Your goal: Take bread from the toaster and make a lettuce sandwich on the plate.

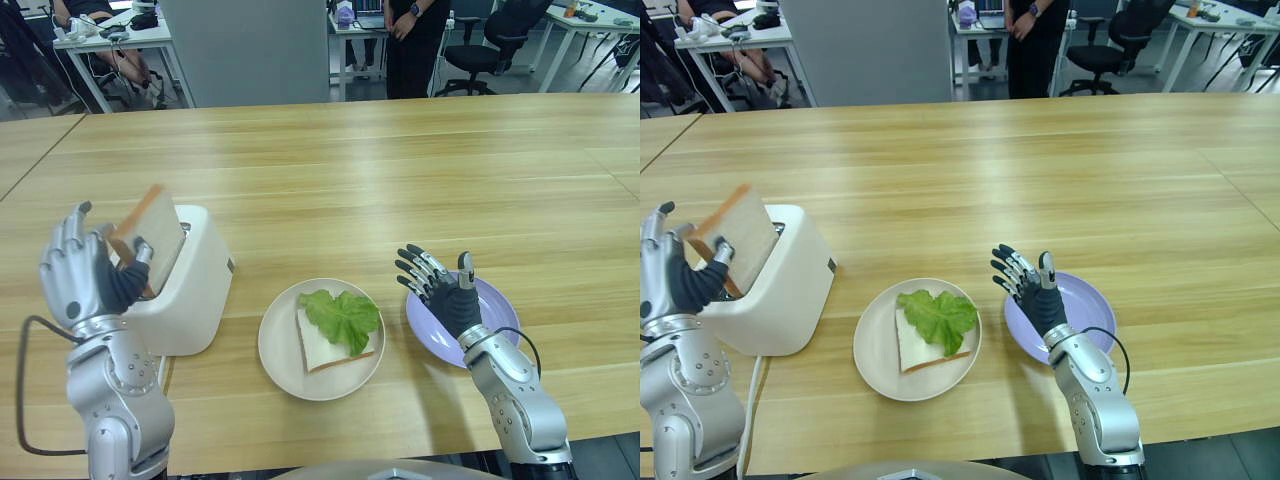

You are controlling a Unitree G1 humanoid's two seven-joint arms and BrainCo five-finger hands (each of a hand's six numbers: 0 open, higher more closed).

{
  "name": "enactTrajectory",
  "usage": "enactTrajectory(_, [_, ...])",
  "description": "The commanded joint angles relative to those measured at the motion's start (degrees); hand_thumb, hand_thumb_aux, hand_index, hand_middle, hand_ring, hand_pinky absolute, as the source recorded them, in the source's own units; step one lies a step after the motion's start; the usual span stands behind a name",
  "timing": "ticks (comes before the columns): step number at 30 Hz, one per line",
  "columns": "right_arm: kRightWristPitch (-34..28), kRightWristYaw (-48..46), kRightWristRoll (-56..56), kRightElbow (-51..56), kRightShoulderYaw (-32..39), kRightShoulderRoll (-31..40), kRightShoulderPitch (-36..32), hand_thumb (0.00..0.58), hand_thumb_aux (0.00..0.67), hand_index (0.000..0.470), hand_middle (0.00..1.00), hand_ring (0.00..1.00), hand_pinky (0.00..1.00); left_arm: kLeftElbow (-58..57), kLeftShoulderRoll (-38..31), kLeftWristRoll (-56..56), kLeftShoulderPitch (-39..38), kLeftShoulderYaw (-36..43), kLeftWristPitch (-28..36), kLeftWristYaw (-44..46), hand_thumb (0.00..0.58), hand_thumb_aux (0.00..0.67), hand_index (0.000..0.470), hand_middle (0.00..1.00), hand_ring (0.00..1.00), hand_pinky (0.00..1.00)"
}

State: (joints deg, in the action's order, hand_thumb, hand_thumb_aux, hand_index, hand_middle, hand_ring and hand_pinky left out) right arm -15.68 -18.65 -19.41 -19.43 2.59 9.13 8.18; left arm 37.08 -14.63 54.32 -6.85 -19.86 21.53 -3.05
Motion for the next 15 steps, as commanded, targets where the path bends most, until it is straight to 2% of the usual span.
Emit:
enactTrajectory(1, [0.22,0.16,0.43,1.55,-0.38,-0.13,-0.57,0.0,0.0,0.0,0.0,0.0,0.0,1.71,1.04,-4.56,3.75,-3.88,-0.21,-4.11,0.58,0.67,0.46,1.0,1.0,1.0])
enactTrajectory(9, [0.68,0.27,0.64,3.59,-1.03,-0.18,-2.58,0.0,0.0,0.0,0.0,0.0,0.0,6.44,5.69,-14.99,9.28,-5.72,-5.89,-11.5,0.58,0.67,0.46,1.0,1.0,1.0])
enactTrajectory(12, [0.86,0.31,0.52,3.41,-1.47,-0.04,-3.58,0.0,0.0,0.0,0.0,0.0,0.0,8.07,8.52,-24.8,9.84,-2.37,-7.0,-6.75,0.58,0.67,0.46,1.0,1.0,1.0])
enactTrajectory(15, [4.14,1.16,3.58,2.83,-1.86,0.96,-4.58,0.0,0.0,0.0,0.0,0.0,0.0,6.63,10.17,-33.73,8.54,4.29,-6.66,0.93,0.58,0.67,0.46,1.0,1.0,1.0])
